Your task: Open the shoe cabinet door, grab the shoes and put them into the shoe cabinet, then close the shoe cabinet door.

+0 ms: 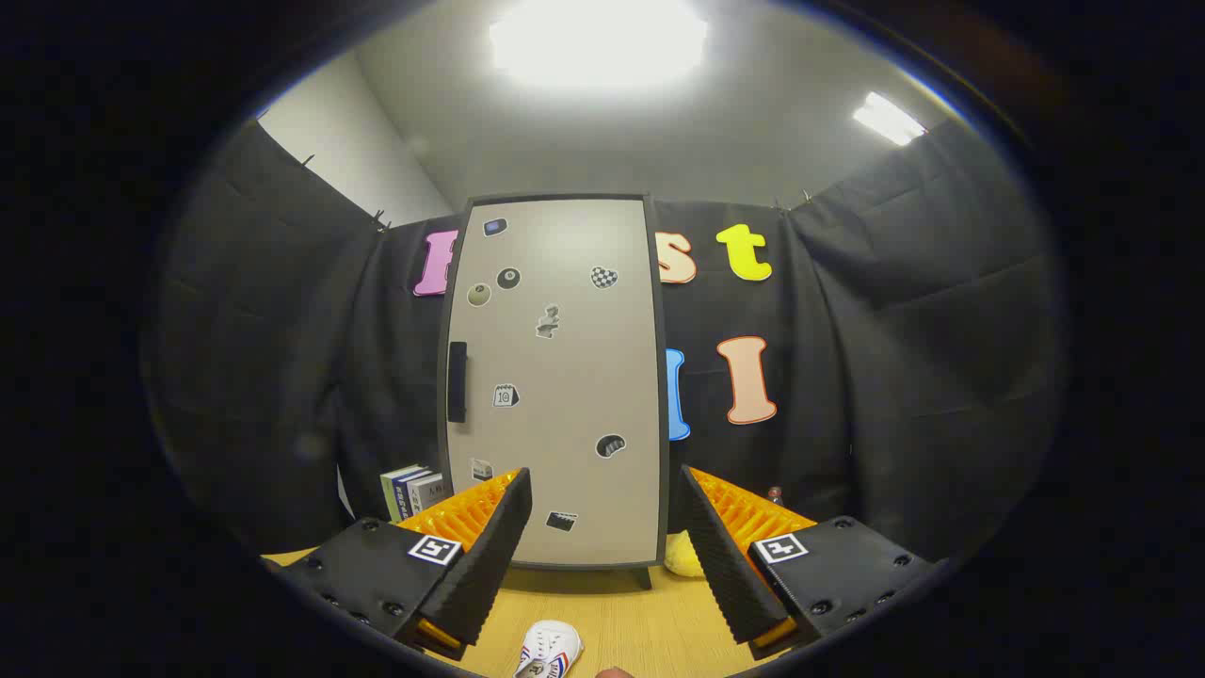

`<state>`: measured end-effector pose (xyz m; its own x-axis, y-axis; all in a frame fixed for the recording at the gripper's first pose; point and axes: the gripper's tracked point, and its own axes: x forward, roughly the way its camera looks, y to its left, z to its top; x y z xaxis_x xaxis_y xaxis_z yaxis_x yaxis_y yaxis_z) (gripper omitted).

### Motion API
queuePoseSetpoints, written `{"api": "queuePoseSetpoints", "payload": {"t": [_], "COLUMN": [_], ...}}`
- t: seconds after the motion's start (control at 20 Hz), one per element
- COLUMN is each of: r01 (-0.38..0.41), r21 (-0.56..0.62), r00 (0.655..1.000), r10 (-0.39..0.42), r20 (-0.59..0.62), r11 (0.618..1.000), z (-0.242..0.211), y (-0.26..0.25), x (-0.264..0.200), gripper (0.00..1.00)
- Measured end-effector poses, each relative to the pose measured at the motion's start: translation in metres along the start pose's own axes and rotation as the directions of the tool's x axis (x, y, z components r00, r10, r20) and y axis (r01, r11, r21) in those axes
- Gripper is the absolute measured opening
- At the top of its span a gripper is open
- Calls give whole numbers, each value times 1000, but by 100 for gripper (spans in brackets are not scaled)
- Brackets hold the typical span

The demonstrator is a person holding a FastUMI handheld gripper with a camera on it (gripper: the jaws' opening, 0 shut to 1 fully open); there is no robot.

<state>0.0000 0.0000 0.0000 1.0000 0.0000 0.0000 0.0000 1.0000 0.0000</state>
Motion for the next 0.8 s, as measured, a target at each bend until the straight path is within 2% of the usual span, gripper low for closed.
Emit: {"api": "queuePoseSetpoints", "payload": {"t": [0.4,0.8], "r01": [-20,-60], "r21": [2,8], "r00": [999,998], "r10": [20,60], "r20": [-28,-16], "r11": [1000,998], "z": [-3,19], "y": [4,30], "x": [8,34], "gripper": [97,97]}}
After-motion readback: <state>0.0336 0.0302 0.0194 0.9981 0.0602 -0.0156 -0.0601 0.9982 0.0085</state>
